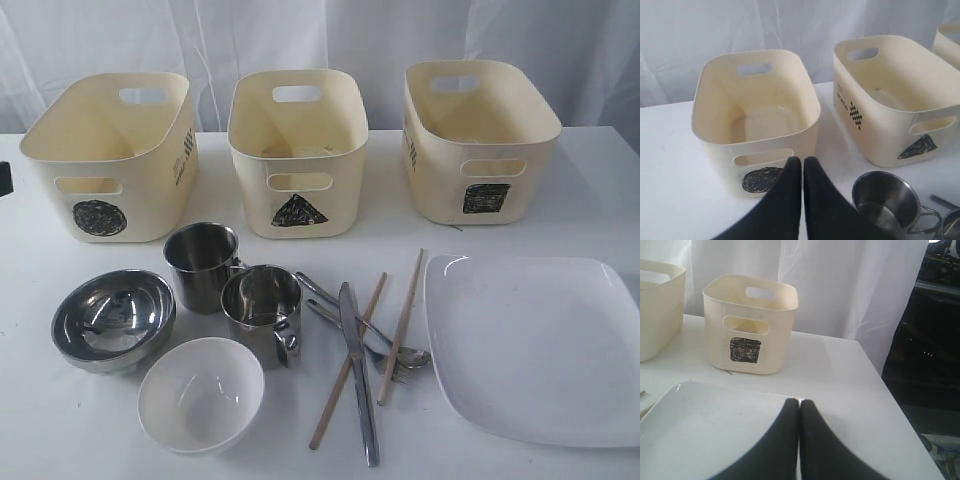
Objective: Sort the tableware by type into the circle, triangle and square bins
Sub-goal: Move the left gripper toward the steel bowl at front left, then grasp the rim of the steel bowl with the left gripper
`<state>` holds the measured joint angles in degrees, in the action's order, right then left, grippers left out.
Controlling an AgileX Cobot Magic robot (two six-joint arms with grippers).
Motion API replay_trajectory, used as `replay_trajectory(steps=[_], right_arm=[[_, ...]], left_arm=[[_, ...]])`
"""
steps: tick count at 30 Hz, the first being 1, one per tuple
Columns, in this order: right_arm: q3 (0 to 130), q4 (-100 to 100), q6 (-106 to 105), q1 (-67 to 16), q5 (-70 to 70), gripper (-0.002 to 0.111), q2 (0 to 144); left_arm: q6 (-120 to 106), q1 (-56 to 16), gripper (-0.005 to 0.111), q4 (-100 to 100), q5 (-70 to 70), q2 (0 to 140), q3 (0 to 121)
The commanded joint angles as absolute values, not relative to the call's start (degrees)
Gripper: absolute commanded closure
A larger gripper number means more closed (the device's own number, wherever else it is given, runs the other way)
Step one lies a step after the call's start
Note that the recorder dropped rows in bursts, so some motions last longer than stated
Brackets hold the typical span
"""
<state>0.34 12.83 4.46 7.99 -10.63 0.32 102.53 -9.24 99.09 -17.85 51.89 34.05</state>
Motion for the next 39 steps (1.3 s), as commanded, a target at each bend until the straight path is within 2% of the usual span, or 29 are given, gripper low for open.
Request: replay_trajectory(steps=[1,7,9,15,19,21,23,26,29,30,32,35,37,39], right_arm=[[0.0,12.9,4.8,7.9,-10.2,0.108,0.0],[0.0,12.9,4.8,7.9,-10.2,0.108,0.0],[0.0,12.9,4.8,7.9,-10.2,0.108,0.0],[0.0,12.9,4.8,7.9,-10.2,0.108,0.0],[0.0,12.9,4.8,7.9,-10.2,0.108,0.0],[0.0,12.9,4.8,7.9,-10.2,0.108,0.0],[0.0,12.9,4.8,7.9,-10.2,0.108,0.0],[0.0,12.9,4.8,7.9,-10.2,0.108,0.0],[0.0,12.9,4.8,7.9,-10.2,0.108,0.0],[0.0,12.9,4.8,7.9,-10.2,0.108,0.0],[0.0,12.9,4.8,7.9,-10.2,0.108,0.0],[0.0,12.9,4.8,7.9,-10.2,0.108,0.0],[0.0,12.9,4.8,7.9,-10.2,0.108,0.0],[0.0,12.9,4.8,7.9,-10.2,0.108,0.0]], left_arm=[[103.5,-9.4,0.098,99.9,-18.0,51.0,33.4],[103.5,-9.4,0.098,99.9,-18.8,50.7,33.4],[100.4,-9.4,0.098,93.1,-18.8,50.7,33.3],[61.1,-9.5,0.098,55.4,-22.5,50.7,31.3],[37.0,-9.8,0.098,38.6,-16.0,50.7,30.4],[31.4,-10.9,0.098,39.1,-10.1,50.7,30.4],[35.5,-11.5,0.098,41.2,-4.7,49.7,30.4],[35.4,-13.9,0.098,41.7,-4.2,49.3,29.8],[3.4,-16.6,0.097,9.5,3.9,49.7,29.8],[-3.3,-18.2,0.094,2.8,8.7,49.8,29.9],[-1.9,-18.7,0.085,0.9,16.2,50.4,30.6],[0.6,-18.4,0.058,1.0,17.7,51.1,31.5],[4.0,-18.4,0.045,2.1,18.2,51.7,32.6],[7.4,-18.4,0.043,3.6,19.3,52.8,34.1]])
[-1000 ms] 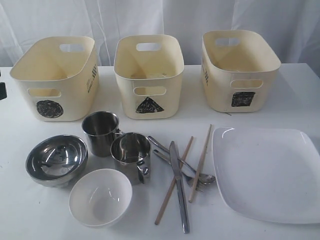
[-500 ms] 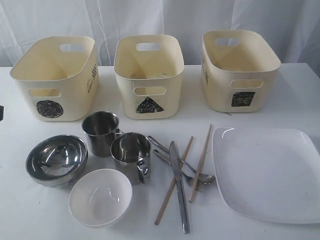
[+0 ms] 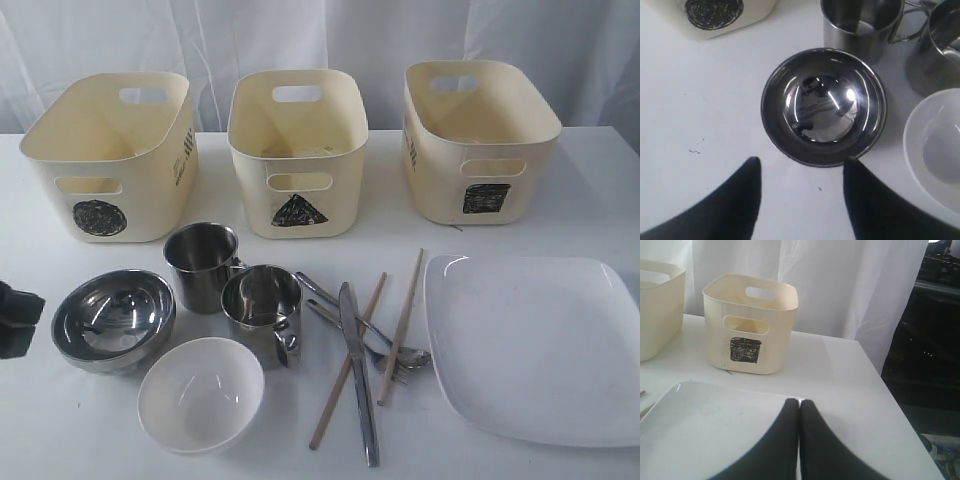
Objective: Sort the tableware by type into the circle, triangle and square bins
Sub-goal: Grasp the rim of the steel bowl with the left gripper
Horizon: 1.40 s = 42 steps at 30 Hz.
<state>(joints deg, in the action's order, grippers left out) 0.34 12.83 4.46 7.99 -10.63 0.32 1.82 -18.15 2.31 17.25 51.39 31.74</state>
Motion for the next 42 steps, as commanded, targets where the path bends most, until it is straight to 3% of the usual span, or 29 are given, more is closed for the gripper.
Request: replay_trajectory(steps=[1,23,42], right_arm=[[0.0,12.9,4.8,7.9,-10.2,0.108,0.0],[0.0,12.9,4.8,7.9,-10.2,0.108,0.0],[0.0,12.9,4.8,7.9,-10.2,0.108,0.0]], left_arm=[[8.6,-18.4,0.043,3.9,20.0,53.4,35.0],[17.0,-18.4,0.043,5.7,28.0,72.3,47.6],[13.5,-15.0,0.043,8.3,23.1,82.1,48.1]])
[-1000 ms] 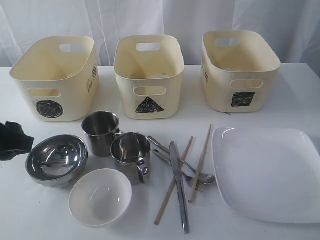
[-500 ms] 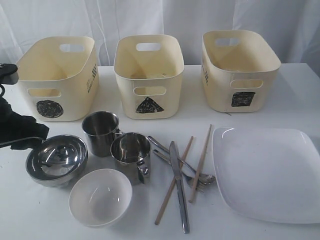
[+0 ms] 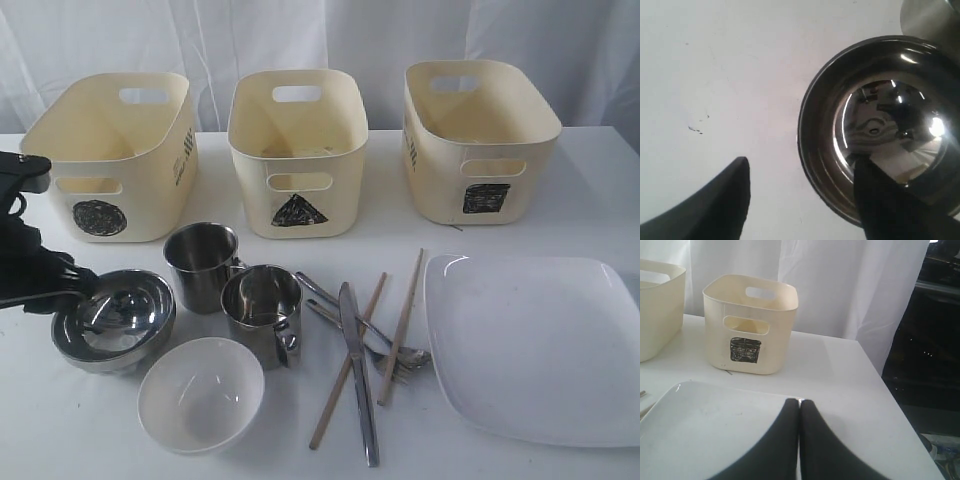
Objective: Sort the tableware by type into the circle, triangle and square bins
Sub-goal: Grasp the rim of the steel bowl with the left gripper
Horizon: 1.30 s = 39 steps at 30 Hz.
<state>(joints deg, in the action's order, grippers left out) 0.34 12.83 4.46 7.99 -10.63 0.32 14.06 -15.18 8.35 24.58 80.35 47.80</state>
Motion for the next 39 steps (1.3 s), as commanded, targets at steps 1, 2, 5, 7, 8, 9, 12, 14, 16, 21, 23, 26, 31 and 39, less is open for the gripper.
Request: replay_trajectory(steps=[1,2,5,7,8,9,12,14,16,21,23,26,31,39], right_arm=[[0.0,12.9,4.8,7.9,-10.2,0.108,0.0],[0.0,12.9,4.8,7.9,-10.2,0.108,0.0],[0.0,12.9,4.8,7.9,-10.2,0.108,0.0],[0.0,12.9,4.8,7.9,-10.2,0.108,0.0],[0.0,12.9,4.8,7.9,-10.2,0.108,0.0],[0.0,12.9,4.8,7.9,-10.2,0.108,0.0],[0.0,12.9,4.8,7.9,-10.2,0.108,0.0],[0.0,12.9,4.8,7.9,-10.2,0.108,0.0],[0.0,12.9,4.8,7.9,-10.2,0.108,0.0],[0.0,12.9,4.8,7.9,-10.2,0.108,0.0],[0.0,12.9,4.8,7.9,-10.2,0.108,0.0],[0.0,12.9,4.8,7.9,-10.2,0.108,0.0],[0.0,12.9,4.8,7.9,-10.2,0.108,0.0],[0.0,12.9,4.8,7.9,-10.2,0.108,0.0]], left_arm=[[13.5,-15.0,0.043,8.3,22.7,82.3,48.1],[13.2,-15.0,0.043,8.3,22.4,82.9,48.1],[13.1,-15.0,0.043,8.3,21.0,84.2,48.1],[13.1,-15.0,0.043,8.3,19.8,85.0,48.1],[13.1,-15.0,0.043,8.3,19.3,85.3,48.1],[12.9,-15.0,0.043,8.3,19.0,85.8,48.1],[11.9,-15.0,0.043,8.3,17.9,87.2,48.1],[11.8,-15.0,0.043,8.3,17.2,88.0,48.1],[11.8,-15.0,0.043,8.3,16.3,88.7,48.1],[11.8,-15.0,0.043,8.3,14.8,90.5,48.1],[11.8,-15.0,0.043,8.3,14.4,91.4,48.1],[11.8,-15.0,0.043,8.4,14.0,92.5,48.1],[11.8,-15.0,0.043,8.4,13.4,93.9,48.1],[12.0,-15.0,0.076,7.6,13.3,94.4,48.1]])
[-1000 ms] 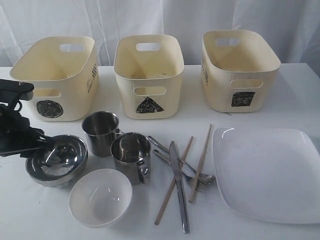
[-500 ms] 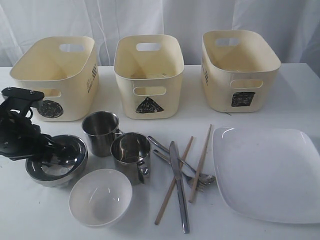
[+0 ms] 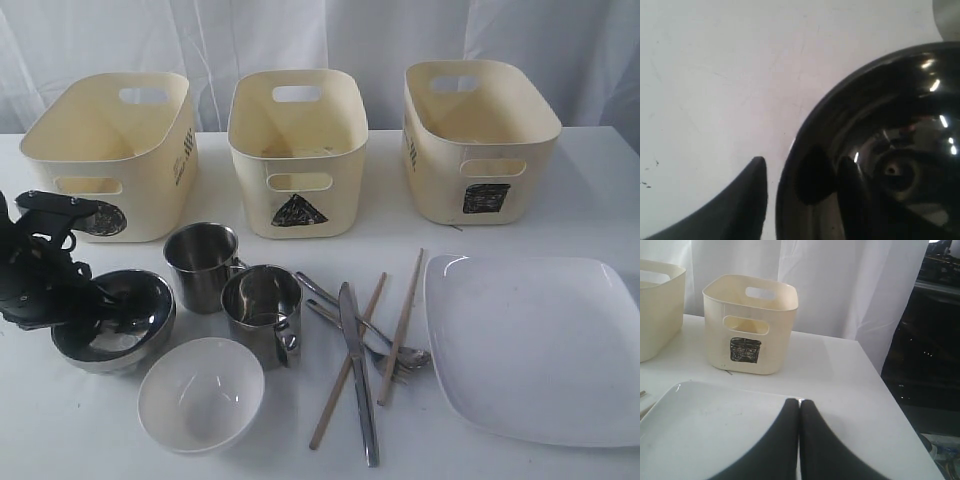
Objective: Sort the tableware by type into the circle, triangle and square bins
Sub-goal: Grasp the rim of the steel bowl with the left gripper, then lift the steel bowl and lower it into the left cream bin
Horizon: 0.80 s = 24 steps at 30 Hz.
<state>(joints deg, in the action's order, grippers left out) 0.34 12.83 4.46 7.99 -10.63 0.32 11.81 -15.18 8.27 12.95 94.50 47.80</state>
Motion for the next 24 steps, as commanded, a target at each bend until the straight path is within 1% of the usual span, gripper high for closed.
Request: replay_trajectory(steps=[1,4,6,11,17,20,24], right_arm=[[0.0,12.9,4.8,7.9,-10.2,0.108,0.0],[0.0,12.9,4.8,7.9,-10.2,0.108,0.0],[0.0,12.9,4.8,7.9,-10.2,0.108,0.0],[0.0,12.9,4.8,7.9,-10.2,0.108,0.0],[0.0,12.9,4.8,7.9,-10.2,0.108,0.0],[0.0,12.9,4.8,7.9,-10.2,0.108,0.0],[0.0,12.9,4.8,7.9,-10.2,0.108,0.0]], left_arm=[[12.0,-15.0,0.083,7.6,13.3,94.4,48.1],[12.0,-15.0,0.099,7.6,13.0,94.4,48.1],[12.0,-15.0,0.107,7.8,13.2,94.4,48.1],[12.0,-15.0,0.107,8.2,15.9,91.5,48.1],[11.9,-15.0,0.107,11.5,20.3,78.5,48.3],[11.9,-15.0,0.107,15.1,22.1,74.8,52.1],[12.1,-15.0,0.107,21.3,23.3,75.0,59.6]])
